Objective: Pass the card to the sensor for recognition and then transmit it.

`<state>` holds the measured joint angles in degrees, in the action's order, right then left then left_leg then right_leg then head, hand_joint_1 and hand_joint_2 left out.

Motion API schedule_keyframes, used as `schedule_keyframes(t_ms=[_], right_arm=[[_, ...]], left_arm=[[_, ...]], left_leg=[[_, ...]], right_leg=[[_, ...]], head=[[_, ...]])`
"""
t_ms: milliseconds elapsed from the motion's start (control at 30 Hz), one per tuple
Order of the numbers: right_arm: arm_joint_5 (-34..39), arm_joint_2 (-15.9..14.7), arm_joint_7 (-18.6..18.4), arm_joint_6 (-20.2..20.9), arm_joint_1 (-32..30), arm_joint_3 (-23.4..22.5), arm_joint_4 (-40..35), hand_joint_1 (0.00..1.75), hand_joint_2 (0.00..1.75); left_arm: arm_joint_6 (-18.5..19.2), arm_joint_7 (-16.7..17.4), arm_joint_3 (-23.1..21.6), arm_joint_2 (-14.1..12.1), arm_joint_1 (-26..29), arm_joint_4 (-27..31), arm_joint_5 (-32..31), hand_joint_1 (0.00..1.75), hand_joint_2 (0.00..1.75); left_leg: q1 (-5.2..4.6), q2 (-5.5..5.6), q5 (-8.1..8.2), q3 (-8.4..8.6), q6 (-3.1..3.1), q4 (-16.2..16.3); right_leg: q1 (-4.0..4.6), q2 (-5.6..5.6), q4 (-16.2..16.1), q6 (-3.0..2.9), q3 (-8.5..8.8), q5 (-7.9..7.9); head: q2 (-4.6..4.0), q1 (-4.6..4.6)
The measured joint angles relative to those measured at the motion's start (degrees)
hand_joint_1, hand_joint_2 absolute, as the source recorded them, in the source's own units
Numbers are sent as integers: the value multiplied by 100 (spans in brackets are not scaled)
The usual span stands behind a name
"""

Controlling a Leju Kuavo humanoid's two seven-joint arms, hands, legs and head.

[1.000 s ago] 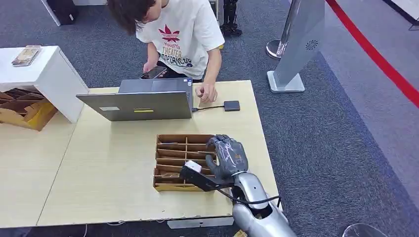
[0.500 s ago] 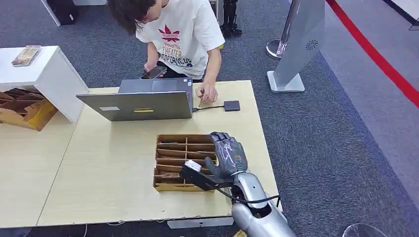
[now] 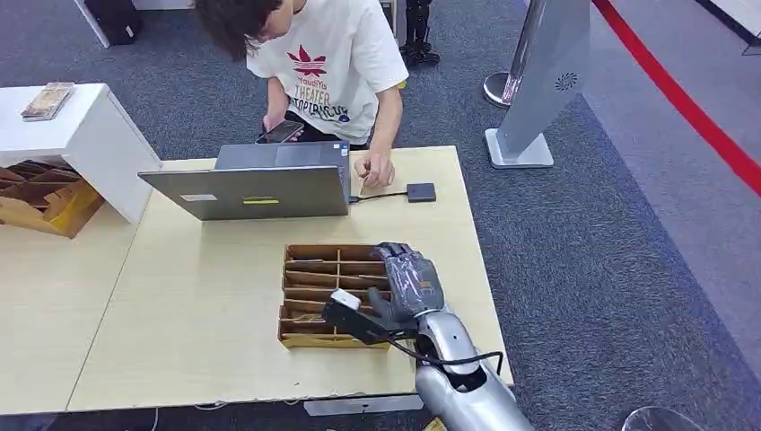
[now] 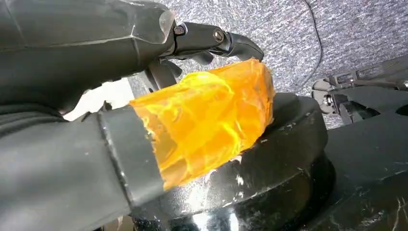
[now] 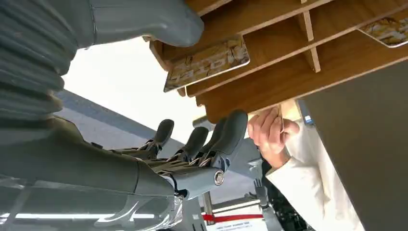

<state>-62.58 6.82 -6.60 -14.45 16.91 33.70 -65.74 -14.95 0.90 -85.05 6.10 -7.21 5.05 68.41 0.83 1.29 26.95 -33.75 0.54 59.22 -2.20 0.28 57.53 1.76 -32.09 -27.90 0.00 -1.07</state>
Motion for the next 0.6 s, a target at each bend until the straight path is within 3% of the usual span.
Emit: schedule_keyframes(t_ms=[500,600], right_arm=[[2,118,0,9,78,0,179,61,175],[20,133,0,11,97,0,219,73,175]], left_arm=[[0,11,-57,2,-1,0,-2,0,0],[0,15,-68,2,-2,0,-4,0,0]], left_leg=[[0,0,0,0,0,0],[0,0,0,0,0,0]], right_leg=[[0,0,0,0,0,0],[0,0,0,0,0,0]], head=[[0,0],[0,0]])
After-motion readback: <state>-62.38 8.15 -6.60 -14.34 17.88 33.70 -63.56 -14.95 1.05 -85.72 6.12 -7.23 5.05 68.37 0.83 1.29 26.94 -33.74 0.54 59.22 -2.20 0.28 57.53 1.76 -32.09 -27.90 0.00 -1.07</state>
